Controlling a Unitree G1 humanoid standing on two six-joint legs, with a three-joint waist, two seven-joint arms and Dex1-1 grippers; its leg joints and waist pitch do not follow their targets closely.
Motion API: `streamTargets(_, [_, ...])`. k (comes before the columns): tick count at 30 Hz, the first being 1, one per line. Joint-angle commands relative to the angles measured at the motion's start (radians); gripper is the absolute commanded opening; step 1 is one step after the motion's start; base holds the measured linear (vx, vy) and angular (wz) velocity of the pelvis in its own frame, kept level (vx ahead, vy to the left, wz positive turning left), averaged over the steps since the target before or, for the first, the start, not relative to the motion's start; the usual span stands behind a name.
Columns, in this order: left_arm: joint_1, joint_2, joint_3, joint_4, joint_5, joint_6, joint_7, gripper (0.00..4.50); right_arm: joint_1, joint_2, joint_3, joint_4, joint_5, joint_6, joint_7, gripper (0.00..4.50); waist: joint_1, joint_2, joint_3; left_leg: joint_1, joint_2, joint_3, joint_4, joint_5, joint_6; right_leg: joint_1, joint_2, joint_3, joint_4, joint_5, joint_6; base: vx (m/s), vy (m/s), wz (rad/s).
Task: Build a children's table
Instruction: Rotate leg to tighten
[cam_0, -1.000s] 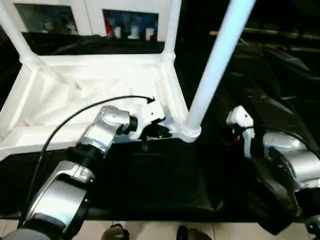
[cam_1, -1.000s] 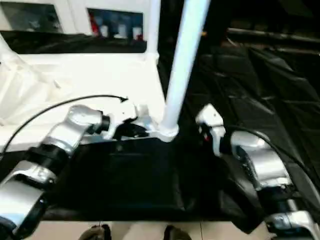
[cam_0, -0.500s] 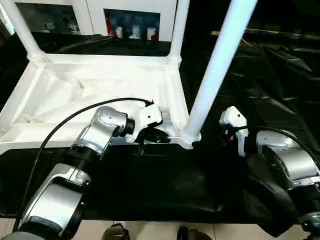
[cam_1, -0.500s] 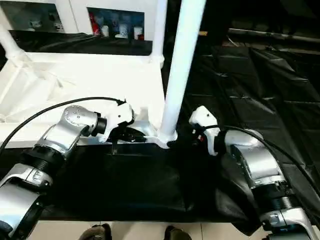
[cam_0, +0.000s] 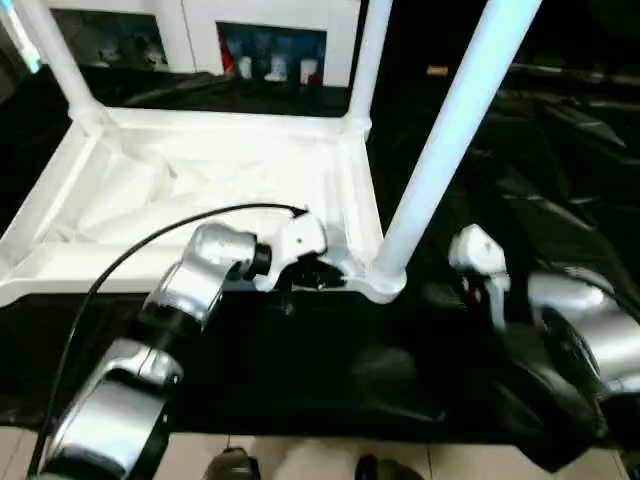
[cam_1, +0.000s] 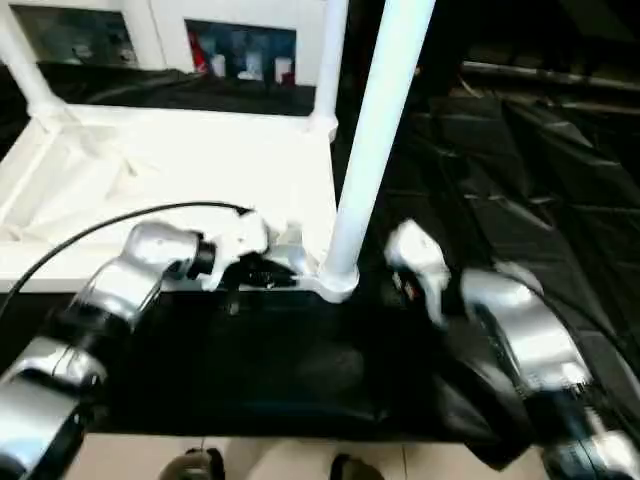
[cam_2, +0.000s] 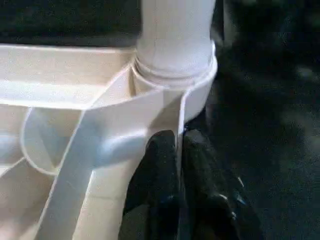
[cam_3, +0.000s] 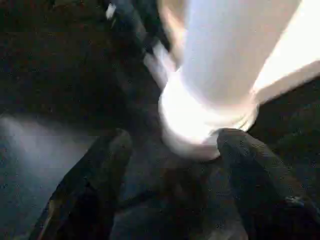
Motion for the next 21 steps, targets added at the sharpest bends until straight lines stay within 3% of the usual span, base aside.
streamTargets(1, [0.002,0.000,0.013,-0.061,-0.028,0.017,-0.003,0.66,0.004,-0.019,-0.012,-0.032,0.012,0.015,0.012,3.12,0.004,-0.007,-0.084,0.016,0.014,0.003,-0.050,-0.142,0.109,0.068,-0.026,0.015,-0.042,-0.027,-0.289,0.000,0.000,0.00])
streamTargets(2, [0.035,0.022,0.028,-0.149,-0.054,0.062,-0.019,0.86,0.034,-0.038,-0.019,-0.070,0.028,0.034,0.019,3.12,0.003,-0.002,-0.083,0.016,0.014,0.002,-0.051,-0.154,0.103,0.068,-0.027,0.015,-0.042,-0.052,-0.286,0.000,0.000,0.00])
streamTargets(3, [0.035,0.022,0.028,-0.149,-0.054,0.062,-0.019,0.96,0.034,-0.038,-0.019,-0.070,0.028,0.034,0.019,3.12,0.003,-0.005,-0.081,0.016,0.017,0.001,-0.052,-0.170,0.096,0.068,-0.029,0.016,-0.045,-0.079,-0.280,0.000,0.000,0.00])
streamTargets(4, [0.058,0.039,0.038,-0.209,-0.070,0.101,-0.029,0.96,0.049,-0.042,-0.019,-0.090,0.037,0.046,0.024,3.12,0.003,0.003,-0.079,0.017,0.017,0.000,-0.054,-0.184,0.093,0.066,-0.028,0.016,-0.049,-0.102,-0.276,0.000,0.000,0.00])
streamTargets(6, [0.117,0.090,0.060,-0.348,-0.100,0.193,-0.047,1.04,0.070,-0.027,-0.009,-0.118,0.049,0.056,0.016,3.12,-0.002,0.004,-0.078,0.015,0.019,-0.003,-0.057,-0.191,0.075,0.067,-0.029,0.015,-0.046,-0.127,-0.264,0.000,0.000,0.00])
streamTargets(8, [0.129,0.101,0.065,-0.374,-0.104,0.209,-0.048,1.28,0.072,-0.020,-0.006,-0.122,0.050,0.058,0.011,3.12,-0.007,0.006,-0.079,0.020,0.017,0.000,-0.055,-0.206,0.067,0.060,-0.023,0.015,-0.051,-0.154,-0.257,0.000,0.000,0.00])
streamTargets(10, [0.226,0.187,0.081,-0.539,-0.147,0.343,-0.072,1.46,0.058,0.052,0.022,-0.123,0.057,0.064,-0.019,3.12,-0.007,0.004,-0.077,0.018,0.017,0.000,-0.057,-0.202,0.057,0.059,-0.022,0.015,-0.047,-0.155,-0.255,0.000,0.000,0.00])
streamTargets(11, [0.226,0.187,0.081,-0.539,-0.147,0.343,-0.072,1.56,0.058,0.052,0.022,-0.123,0.057,0.064,-0.019,3.12,-0.013,0.007,-0.076,0.013,0.016,-0.003,-0.061,-0.195,0.053,0.060,-0.022,0.014,-0.045,-0.159,-0.250,0.000,0.000,0.00])
streamTargets(12, [0.297,0.255,0.086,-0.635,-0.169,0.418,-0.093,1.72,0.044,0.095,0.040,-0.119,0.073,0.078,-0.029,3.12,-0.013,0.009,-0.073,0.024,0.017,0.001,-0.057,-0.202,0.049,0.050,-0.017,0.015,-0.046,-0.153,-0.250,0.000,0.000,0.00])
streamTargets(13, [0.297,0.255,0.086,-0.635,-0.169,0.418,-0.093,1.84,0.044,0.095,0.040,-0.119,0.073,0.078,-0.029,3.12,-0.011,0.012,-0.076,0.022,0.018,-0.002,-0.058,-0.198,0.047,0.054,-0.020,0.015,-0.041,-0.141,-0.255,0.000,0.000,0.00])
streamTargets(16, [0.398,0.325,0.120,-0.741,-0.199,0.503,-0.096,1.94,0.012,0.153,0.067,-0.092,0.076,0.076,-0.050,3.12,-0.011,0.017,-0.066,0.025,0.017,0.000,-0.065,-0.236,0.027,0.046,-0.015,0.016,-0.049,-0.194,-0.237,0.000,0.000,0.00])
streamTargets(17, [0.442,0.353,0.136,-0.777,-0.205,0.532,-0.098,2.17,-0.005,0.180,0.075,-0.078,0.077,0.073,-0.054,3.12,-0.013,0.013,-0.063,0.023,0.016,0.001,-0.069,-0.253,0.020,0.044,-0.012,0.016,-0.052,-0.213,-0.228,0.000,0.000,0.00])
streamTargets(19, [0.514,0.397,0.164,-0.830,-0.212,0.569,-0.094,2.33,-0.032,0.224,0.083,-0.052,0.077,0.069,-0.060,3.12,-0.012,0.019,-0.065,0.027,0.016,0.000,-0.069,-0.265,0.008,0.043,-0.013,0.016,-0.051,-0.224,-0.222,0.000,0.000,0.00])
streamTargets(20, [0.561,0.420,0.191,-0.857,-0.214,0.590,-0.080,2.33,-0.055,0.258,0.083,-0.023,0.072,0.058,-0.070,3.12,-0.014,0.017,-0.057,0.022,0.015,-0.002,-0.073,-0.286,0.004,0.041,-0.013,0.017,-0.053,-0.250,-0.210,0.000,0.000,0.00])
streamTargets(21, [0.561,0.420,0.191,-0.857,-0.214,0.590,-0.080,2.45,-0.055,0.258,0.083,-0.023,0.072,0.058,-0.070,3.12,-0.016,0.018,-0.059,0.024,0.016,-0.002,-0.073,-0.293,0.001,0.039,-0.014,0.017,-0.053,-0.256,-0.208,0.000,0.000,0.00])
